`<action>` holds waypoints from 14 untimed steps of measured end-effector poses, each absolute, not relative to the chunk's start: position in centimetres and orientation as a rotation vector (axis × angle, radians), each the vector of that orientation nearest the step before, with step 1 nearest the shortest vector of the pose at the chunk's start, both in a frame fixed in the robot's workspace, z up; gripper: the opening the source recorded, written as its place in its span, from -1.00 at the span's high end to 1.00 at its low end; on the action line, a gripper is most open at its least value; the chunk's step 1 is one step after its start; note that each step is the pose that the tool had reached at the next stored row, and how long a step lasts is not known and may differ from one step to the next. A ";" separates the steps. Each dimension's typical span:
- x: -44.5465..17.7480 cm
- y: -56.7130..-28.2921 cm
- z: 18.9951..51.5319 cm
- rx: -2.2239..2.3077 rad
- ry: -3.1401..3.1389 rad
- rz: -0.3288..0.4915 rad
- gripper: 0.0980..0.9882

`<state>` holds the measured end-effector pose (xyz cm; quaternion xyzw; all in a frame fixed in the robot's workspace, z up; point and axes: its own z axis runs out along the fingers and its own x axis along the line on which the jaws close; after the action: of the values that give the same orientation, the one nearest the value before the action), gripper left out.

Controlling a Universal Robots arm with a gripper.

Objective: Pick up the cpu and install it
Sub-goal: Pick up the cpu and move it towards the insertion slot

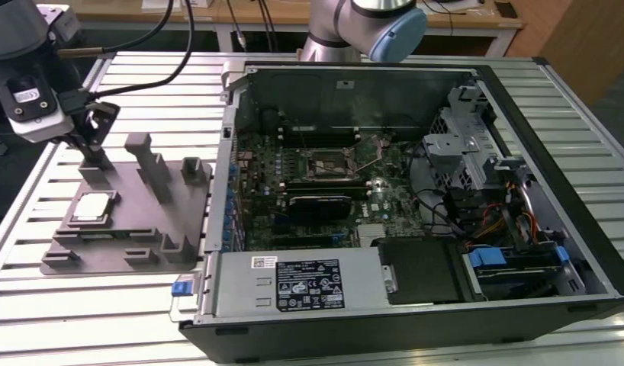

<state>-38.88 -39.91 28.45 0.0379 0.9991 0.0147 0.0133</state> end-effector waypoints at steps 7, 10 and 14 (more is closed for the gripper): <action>-38.9 -39.9 28.1 0.118 3.112 0.046 0.98; -39.0 -39.9 27.9 0.118 3.112 0.046 0.98; -39.1 -39.9 27.6 0.118 3.112 0.046 0.98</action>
<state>-39.14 -39.91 27.63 0.0379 0.9991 0.0147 0.0133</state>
